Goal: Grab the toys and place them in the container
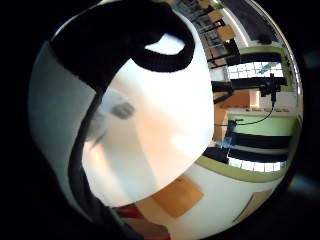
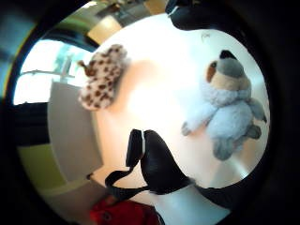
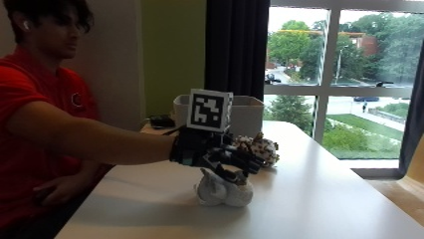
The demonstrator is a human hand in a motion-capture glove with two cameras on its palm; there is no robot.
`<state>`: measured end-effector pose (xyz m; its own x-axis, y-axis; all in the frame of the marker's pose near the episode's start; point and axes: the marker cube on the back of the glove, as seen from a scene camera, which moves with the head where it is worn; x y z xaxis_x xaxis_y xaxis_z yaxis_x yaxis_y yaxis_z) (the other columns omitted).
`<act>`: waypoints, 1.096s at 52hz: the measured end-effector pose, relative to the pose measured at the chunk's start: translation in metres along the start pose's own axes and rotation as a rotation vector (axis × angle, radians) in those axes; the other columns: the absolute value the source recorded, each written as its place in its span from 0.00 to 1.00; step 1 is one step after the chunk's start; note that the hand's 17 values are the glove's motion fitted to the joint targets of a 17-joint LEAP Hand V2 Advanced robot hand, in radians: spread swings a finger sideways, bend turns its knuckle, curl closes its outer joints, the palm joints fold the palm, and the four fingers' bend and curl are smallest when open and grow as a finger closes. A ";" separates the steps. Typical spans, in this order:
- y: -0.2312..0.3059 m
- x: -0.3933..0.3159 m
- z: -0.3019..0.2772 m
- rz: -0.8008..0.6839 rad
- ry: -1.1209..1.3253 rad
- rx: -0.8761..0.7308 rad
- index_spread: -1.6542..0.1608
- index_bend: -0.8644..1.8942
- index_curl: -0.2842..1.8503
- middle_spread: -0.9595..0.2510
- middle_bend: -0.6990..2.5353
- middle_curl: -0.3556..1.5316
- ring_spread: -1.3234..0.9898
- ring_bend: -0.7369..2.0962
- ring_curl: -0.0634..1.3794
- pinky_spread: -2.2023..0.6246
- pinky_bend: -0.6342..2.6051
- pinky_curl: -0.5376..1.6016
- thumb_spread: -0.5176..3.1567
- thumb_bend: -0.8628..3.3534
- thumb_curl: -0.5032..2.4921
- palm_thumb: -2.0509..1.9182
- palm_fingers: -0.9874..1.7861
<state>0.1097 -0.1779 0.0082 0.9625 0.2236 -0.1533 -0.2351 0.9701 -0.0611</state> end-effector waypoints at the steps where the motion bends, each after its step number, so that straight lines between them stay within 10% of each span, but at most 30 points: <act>1: -0.001 0.003 0.003 0.008 0.006 -0.006 0.66 0.38 0.36 0.69 0.26 0.34 0.51 0.34 0.22 0.81 0.43 0.40 0.44 0.19 0.27 0.50 0.35; 24: 0.003 -0.011 0.049 -0.069 -0.043 -0.221 0.68 0.34 0.26 0.72 0.24 0.30 0.53 0.56 0.34 0.77 0.60 0.46 0.46 0.21 0.28 0.54 0.39; 57: -0.007 -0.022 0.043 -0.058 -0.043 0.141 0.64 0.48 0.38 0.49 0.42 0.41 0.39 0.66 0.41 0.63 0.52 0.43 0.34 0.24 0.40 0.68 0.79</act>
<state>0.0964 -0.1856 0.0547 0.9796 0.1674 -0.1113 -0.1602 0.9845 0.0708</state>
